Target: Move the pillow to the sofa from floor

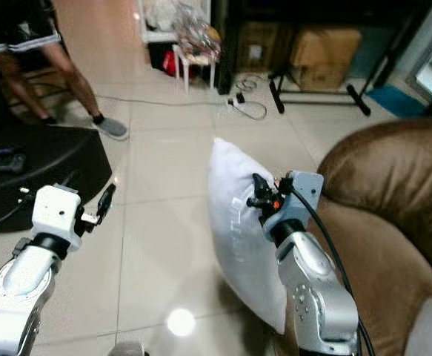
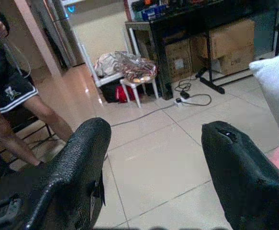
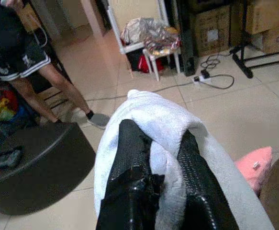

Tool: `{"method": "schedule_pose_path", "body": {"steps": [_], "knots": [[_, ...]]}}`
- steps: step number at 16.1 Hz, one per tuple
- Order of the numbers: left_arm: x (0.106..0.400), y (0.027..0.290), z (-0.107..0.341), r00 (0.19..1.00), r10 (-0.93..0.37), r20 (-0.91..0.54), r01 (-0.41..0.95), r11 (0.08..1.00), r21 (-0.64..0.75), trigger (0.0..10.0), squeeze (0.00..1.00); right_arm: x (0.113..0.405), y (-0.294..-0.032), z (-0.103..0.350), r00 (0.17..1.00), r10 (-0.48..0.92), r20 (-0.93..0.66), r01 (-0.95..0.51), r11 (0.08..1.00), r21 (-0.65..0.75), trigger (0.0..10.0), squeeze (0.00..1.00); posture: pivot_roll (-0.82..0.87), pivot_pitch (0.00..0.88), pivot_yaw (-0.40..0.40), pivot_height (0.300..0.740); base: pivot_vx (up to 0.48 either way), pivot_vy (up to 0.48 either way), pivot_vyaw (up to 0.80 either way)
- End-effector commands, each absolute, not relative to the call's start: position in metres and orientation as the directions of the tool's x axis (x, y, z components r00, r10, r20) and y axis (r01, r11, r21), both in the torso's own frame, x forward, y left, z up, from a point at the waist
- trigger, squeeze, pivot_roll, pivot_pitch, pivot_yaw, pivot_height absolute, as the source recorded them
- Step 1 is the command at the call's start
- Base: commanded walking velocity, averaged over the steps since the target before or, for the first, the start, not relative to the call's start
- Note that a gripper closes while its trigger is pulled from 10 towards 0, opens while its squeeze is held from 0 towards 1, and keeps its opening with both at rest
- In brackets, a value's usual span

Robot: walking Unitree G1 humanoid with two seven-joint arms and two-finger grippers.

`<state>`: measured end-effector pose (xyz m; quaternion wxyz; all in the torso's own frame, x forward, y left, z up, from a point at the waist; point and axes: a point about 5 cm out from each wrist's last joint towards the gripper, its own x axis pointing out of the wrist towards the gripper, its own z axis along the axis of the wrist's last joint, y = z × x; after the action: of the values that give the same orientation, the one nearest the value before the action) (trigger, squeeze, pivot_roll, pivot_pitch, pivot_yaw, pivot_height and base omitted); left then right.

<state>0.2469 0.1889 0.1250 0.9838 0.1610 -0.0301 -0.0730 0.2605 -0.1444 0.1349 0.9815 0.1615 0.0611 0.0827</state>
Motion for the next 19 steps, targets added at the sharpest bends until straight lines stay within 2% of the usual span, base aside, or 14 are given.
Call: {"method": "schedule_pose_path", "body": {"steps": [1, 6, 14, 19], "knots": [[0.2471, 0.1823, 0.1266, 0.983, -0.176, 0.046, 0.153, 0.938, 0.311, 10.0, 0.00, 0.2618, -0.1515, 0.1420, 0.988, 0.148, -0.050, -0.125, 0.940, 0.318, 10.0, 0.00, 0.00, 0.000, -0.050, 0.740, 0.000, 0.000, 0.00], [0.2472, 0.1814, 0.1268, 0.980, -0.195, 0.043, 0.173, 0.936, 0.308, 10.0, 0.00, 0.2611, -0.1503, 0.1454, 0.990, 0.137, -0.018, -0.120, 0.922, 0.369, 10.0, 0.00, 0.00, 0.000, -0.040, 0.740, 0.000, 0.000, -0.09], [0.2485, 0.1778, 0.1280, 0.976, -0.215, 0.043, 0.193, 0.935, 0.297, 10.0, 0.00, 0.2539, -0.1494, 0.1419, 0.993, 0.114, -0.024, -0.096, 0.915, 0.392, 10.0, 0.00, -0.01, 0.000, -0.022, 0.740, 0.000, 0.000, -0.77], [0.2457, 0.1802, 0.1299, 0.977, -0.208, 0.054, 0.184, 0.939, 0.291, 10.0, 0.00, 0.2547, -0.1417, 0.1418, 0.988, 0.154, -0.024, -0.133, 0.913, 0.386, 10.0, 0.00, 0.01, 0.000, -0.031, 0.740, 0.000, 0.000, -0.77]]}}
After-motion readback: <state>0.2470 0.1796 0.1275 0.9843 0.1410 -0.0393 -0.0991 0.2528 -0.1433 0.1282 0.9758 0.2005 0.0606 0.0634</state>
